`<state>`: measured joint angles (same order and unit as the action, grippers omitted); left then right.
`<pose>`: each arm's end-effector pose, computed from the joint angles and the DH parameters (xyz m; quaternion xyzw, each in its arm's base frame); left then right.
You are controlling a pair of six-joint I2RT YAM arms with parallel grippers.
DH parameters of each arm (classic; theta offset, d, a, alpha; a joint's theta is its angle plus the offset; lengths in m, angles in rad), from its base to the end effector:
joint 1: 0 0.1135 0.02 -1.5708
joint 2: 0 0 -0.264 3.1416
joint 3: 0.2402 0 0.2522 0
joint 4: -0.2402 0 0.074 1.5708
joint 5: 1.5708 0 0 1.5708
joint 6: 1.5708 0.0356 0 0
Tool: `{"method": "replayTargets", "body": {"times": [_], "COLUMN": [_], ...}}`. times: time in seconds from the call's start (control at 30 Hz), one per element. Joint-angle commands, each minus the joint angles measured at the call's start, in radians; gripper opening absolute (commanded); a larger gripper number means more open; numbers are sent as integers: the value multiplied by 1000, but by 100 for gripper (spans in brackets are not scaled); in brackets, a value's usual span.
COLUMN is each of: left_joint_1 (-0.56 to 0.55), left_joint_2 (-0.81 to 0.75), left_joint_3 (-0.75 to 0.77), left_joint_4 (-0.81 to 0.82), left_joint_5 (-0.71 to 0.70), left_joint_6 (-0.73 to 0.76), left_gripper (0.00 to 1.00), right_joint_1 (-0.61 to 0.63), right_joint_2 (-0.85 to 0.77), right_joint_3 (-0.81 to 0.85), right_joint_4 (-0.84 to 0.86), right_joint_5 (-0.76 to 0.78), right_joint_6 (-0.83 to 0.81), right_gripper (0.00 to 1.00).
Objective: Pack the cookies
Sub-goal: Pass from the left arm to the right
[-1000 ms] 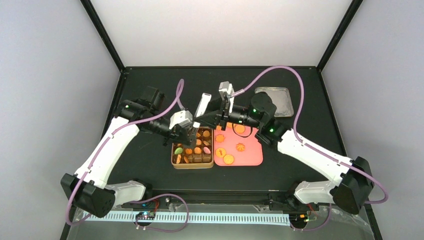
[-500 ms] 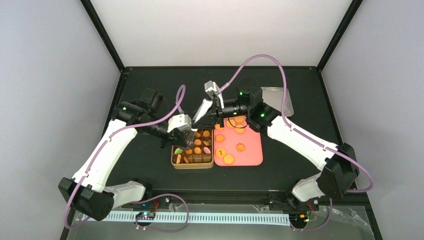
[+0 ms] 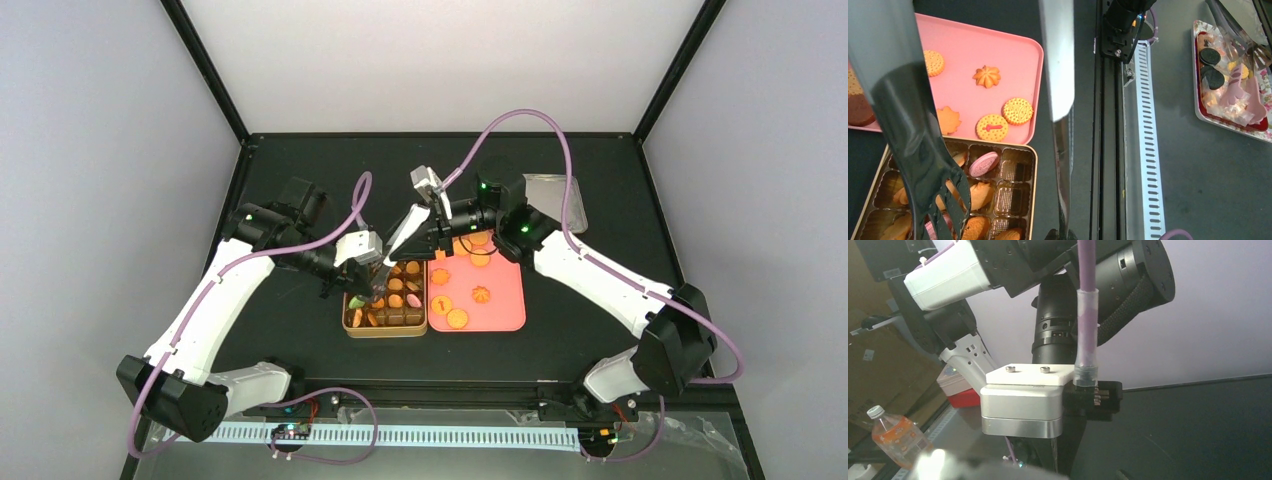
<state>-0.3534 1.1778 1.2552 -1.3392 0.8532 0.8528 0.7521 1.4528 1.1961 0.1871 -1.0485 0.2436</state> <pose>0.1672 -0.0903 0.3433 0.5627 0.7047 -0.3616 0.2368 0.2218 0.2498 0.3651 -0.4897 0.5268 0.6036 0.3440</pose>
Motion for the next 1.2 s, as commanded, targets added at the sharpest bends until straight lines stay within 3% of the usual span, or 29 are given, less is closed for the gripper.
{"method": "replayTargets", "body": {"times": [0.0, 0.53, 0.7, 0.87, 1.03, 1.1, 1.17], "left_joint_1": [4, 2, 2, 2, 2, 3, 6], "left_joint_2": [-13, -4, -7, -10, -13, -3, 11], "left_joint_3": [46, 50, 42, 33, 33, 42, 70], "left_joint_4": [20, 17, 9, 31, 129, 170, 171], "left_joint_5": [-11, -39, -58, -97, -251, -342, -394], "left_joint_6": [5, 18, 36, 31, -72, -133, -170], "left_gripper": [1, 2, 2, 5, 24, 46, 61], "right_joint_1": [7, 72, 73, 73, 72, 73, 72], "right_joint_2": [-14, 12, -35, -62, -103, -135, -168], "right_joint_3": [6, 15, -42, -31, -60, -98, -147], "right_joint_4": [-43, -100, -15, -55, -82, -68, -40], "right_joint_5": [5, 128, 192, 227, 330, 410, 504], "right_joint_6": [-42, -155, -158, -197, -229, -233, -238], "right_gripper": [54, 51, 45, 39, 34, 33, 33]}}
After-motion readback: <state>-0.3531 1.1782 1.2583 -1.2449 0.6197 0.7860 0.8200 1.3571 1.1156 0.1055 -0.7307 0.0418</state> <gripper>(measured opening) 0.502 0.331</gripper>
